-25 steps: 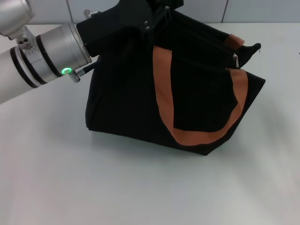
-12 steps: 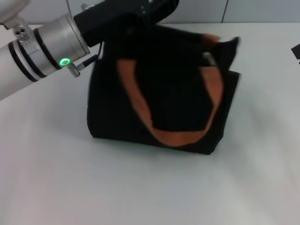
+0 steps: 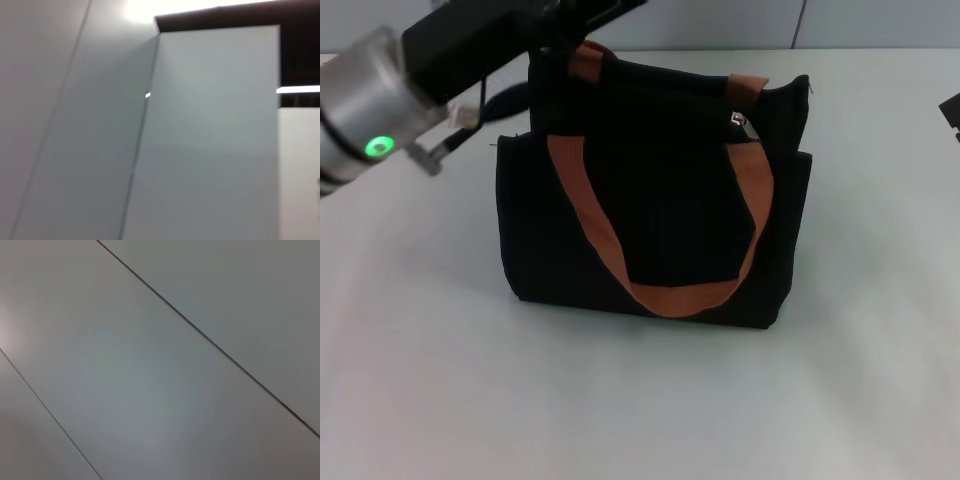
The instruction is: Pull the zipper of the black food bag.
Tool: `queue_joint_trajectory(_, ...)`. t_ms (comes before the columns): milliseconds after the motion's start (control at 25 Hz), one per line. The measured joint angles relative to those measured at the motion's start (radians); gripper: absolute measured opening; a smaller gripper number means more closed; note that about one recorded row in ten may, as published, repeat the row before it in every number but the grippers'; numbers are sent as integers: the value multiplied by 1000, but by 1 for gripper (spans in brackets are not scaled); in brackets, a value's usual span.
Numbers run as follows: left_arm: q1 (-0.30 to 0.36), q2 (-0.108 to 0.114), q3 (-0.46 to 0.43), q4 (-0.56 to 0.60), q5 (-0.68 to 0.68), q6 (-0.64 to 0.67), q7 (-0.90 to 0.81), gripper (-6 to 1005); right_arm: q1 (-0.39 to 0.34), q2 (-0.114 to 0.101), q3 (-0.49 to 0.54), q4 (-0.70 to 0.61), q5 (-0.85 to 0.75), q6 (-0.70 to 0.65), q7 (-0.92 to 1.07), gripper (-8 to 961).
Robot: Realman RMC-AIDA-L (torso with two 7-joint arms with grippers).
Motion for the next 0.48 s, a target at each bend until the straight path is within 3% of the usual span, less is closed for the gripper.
queue_joint_trajectory(80, 10, 1, 2, 3, 0, 30, -1, 779, 0, 0, 0, 0, -1, -1, -7, 674)
queue_joint_trajectory(240, 95, 10, 7, 17, 68, 154, 14, 779, -11, -1, 1, -1, -1, -24, -11, 672)
queue_joint_trajectory(440, 243, 31, 9, 103, 166, 298, 137, 779, -23, -4, -3, -14, -6, -135, -63, 670)
queue_joint_trajectory(480, 297, 35, 14, 131, 201, 301, 187, 779, -29, -4, -9, -19, -12, -181, -85, 670)
